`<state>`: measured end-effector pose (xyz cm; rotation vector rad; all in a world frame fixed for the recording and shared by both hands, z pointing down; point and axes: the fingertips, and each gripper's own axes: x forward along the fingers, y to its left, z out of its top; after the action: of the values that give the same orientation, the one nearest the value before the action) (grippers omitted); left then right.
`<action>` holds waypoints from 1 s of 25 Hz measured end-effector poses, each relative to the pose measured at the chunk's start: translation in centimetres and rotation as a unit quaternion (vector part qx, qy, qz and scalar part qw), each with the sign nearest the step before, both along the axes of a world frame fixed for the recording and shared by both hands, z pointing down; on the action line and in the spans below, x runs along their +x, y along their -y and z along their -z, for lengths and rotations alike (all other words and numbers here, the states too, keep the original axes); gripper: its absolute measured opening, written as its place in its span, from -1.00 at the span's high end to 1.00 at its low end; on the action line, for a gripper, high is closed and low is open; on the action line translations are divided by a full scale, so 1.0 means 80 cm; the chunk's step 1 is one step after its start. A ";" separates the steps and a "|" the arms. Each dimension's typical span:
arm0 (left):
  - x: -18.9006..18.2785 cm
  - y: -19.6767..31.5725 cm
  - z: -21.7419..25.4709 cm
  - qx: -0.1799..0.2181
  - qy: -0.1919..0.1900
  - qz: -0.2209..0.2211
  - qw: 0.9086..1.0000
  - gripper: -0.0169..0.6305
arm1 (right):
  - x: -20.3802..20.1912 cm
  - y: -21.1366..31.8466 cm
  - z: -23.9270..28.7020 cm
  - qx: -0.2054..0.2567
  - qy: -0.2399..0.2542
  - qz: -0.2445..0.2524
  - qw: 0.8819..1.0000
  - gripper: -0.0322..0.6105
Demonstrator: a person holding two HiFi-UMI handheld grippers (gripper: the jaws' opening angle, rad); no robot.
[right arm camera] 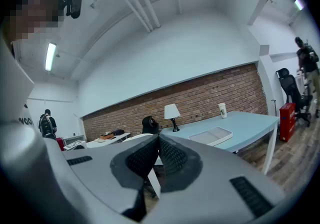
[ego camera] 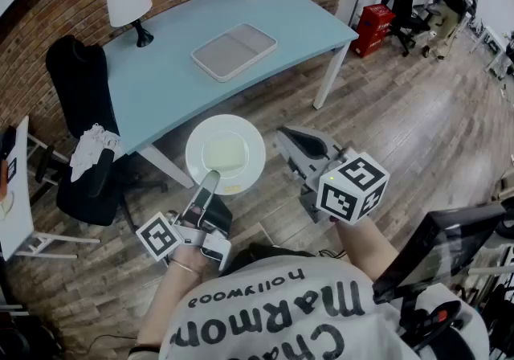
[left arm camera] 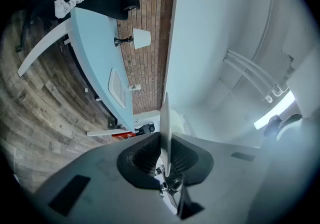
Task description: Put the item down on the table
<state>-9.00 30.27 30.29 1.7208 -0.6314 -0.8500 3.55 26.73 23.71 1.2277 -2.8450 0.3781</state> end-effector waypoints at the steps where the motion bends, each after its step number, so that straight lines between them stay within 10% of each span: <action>1: 0.000 0.000 0.000 0.000 0.000 -0.001 1.000 0.87 | -0.001 0.001 -0.001 -0.001 -0.001 0.000 1.000 0.88; 25: -0.011 0.011 -0.001 0.012 -0.003 -0.032 0.999 0.87 | -0.021 0.015 -0.018 0.005 -0.014 -0.020 1.000 0.87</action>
<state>-9.91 29.35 30.33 1.7513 -0.5607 -0.8206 1.87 25.56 25.14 1.2834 -2.8059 0.3470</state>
